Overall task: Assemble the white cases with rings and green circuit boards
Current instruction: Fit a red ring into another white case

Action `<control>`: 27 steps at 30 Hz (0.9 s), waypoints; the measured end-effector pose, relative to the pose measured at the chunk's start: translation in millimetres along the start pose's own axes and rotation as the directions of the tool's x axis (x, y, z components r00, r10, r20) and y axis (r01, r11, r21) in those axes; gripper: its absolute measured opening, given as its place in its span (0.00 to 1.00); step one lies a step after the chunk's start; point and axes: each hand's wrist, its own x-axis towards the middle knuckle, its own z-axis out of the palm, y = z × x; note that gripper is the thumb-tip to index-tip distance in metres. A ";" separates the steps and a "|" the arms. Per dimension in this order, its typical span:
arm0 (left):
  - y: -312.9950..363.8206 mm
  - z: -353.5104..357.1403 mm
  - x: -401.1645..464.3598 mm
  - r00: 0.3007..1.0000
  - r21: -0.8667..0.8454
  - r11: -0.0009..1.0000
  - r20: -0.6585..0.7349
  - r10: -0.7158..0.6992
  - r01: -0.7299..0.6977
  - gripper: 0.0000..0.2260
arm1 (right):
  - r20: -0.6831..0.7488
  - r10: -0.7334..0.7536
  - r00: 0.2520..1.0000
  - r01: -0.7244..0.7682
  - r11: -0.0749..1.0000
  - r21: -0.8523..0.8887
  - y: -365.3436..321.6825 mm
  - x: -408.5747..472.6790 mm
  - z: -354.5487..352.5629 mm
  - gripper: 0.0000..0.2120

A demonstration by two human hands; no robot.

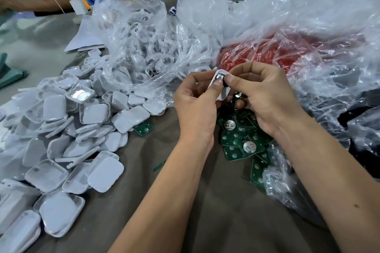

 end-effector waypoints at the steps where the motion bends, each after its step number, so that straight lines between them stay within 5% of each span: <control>1: -0.3 0.1 0.1 1.000 0.010 1.000 -0.009 0.004 -0.004 0.04 | -0.006 -0.006 1.000 0.005 1.000 -0.024 0.6 -0.3 0.6 0.03; 17: 1.8 -6.9 12.2 0.995 0.219 0.970 -0.002 0.104 -0.101 0.06 | 0.078 -0.214 0.974 0.228 0.933 -0.280 -0.1 -1.8 -0.2 0.03; 22: 13.9 -16.9 25.8 0.999 0.037 0.998 -0.017 -0.048 0.049 0.06 | 0.313 -0.476 0.822 0.568 0.654 -0.499 -7.8 -3.8 -3.1 0.07; 27: 24.0 -23.9 30.6 0.971 -0.027 0.975 0.096 -0.219 0.222 0.07 | 0.413 -0.502 0.760 0.649 0.546 -0.530 -8.5 -6.5 -2.1 0.11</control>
